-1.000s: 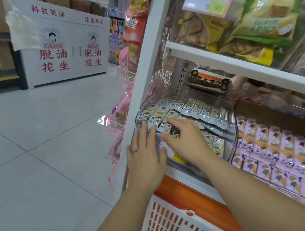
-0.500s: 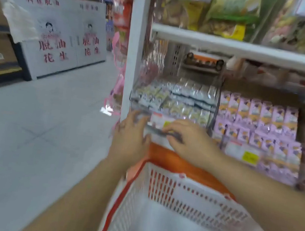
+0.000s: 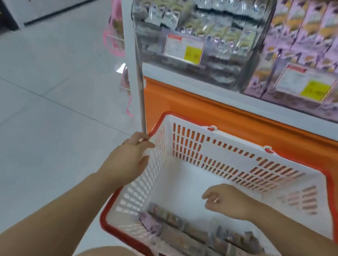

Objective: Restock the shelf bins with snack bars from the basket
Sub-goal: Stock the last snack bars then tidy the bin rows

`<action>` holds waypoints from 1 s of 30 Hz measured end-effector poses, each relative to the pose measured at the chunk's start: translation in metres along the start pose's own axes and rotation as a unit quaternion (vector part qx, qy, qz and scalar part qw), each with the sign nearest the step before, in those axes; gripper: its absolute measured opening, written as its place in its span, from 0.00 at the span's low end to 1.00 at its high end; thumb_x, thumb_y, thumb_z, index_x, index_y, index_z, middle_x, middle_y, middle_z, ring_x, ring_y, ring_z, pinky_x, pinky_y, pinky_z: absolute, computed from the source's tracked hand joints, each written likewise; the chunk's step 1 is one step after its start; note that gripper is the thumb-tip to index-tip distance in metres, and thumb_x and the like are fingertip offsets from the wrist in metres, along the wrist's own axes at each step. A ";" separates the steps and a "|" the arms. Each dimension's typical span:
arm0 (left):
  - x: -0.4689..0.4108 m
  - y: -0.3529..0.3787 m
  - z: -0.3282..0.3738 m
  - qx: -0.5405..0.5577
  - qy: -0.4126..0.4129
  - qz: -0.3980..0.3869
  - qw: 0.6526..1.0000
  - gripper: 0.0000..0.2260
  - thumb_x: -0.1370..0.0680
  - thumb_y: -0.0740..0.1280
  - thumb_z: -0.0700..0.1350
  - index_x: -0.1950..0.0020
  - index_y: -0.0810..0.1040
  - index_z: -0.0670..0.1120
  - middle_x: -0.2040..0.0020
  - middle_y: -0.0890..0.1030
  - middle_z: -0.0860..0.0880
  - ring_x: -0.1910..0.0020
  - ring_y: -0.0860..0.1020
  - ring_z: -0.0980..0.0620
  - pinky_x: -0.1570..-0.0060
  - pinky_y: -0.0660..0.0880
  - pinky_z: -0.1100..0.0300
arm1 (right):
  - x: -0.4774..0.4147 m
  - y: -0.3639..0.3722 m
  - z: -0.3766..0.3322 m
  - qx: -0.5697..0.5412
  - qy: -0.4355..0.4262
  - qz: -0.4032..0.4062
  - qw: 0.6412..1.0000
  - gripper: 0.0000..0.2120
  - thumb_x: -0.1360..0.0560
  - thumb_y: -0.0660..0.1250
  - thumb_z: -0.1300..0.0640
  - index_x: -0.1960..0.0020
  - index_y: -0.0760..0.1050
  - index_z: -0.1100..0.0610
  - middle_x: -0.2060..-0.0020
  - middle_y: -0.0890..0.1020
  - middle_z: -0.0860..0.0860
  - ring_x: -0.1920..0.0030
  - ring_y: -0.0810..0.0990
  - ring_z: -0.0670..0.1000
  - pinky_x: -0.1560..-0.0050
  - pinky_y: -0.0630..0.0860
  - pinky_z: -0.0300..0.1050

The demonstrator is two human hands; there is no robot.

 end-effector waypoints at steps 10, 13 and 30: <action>0.004 0.024 0.000 0.005 -0.010 0.070 0.997 0.15 0.27 0.68 0.37 0.41 0.77 0.45 0.29 0.64 0.47 0.51 0.79 0.42 0.62 0.79 0.52 | -0.038 0.083 -0.014 0.044 -0.010 -0.166 0.985 0.18 0.30 0.72 0.44 0.46 0.80 0.54 0.55 0.81 0.46 0.57 0.78 0.46 0.53 0.74 0.40; 0.004 0.023 0.002 -0.010 -0.002 0.057 0.998 0.15 0.27 0.68 0.37 0.41 0.78 0.44 0.29 0.64 0.45 0.50 0.79 0.41 0.63 0.78 0.52 | -0.036 0.085 -0.017 0.046 -0.017 -0.168 0.985 0.10 0.31 0.72 0.47 0.65 0.76 0.51 0.70 0.76 0.45 0.68 0.73 0.44 0.61 0.71 0.41; 0.019 -0.108 0.105 0.090 -0.083 -0.210 0.970 0.19 0.16 0.53 0.49 0.29 0.68 0.43 0.32 0.73 0.43 0.37 0.73 0.45 0.43 0.72 0.56 | 0.104 -0.103 -0.120 -0.007 -0.203 0.363 0.909 0.17 0.31 0.72 0.61 0.52 0.67 0.47 0.52 0.69 0.44 0.53 0.70 0.45 0.52 0.70 0.43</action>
Point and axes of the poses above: each hand's wrist, its own x-axis away from the middle knuckle, its own y-axis out of the palm, z = x × y, the point moved 5 cm from there along -x, towards the middle knuckle
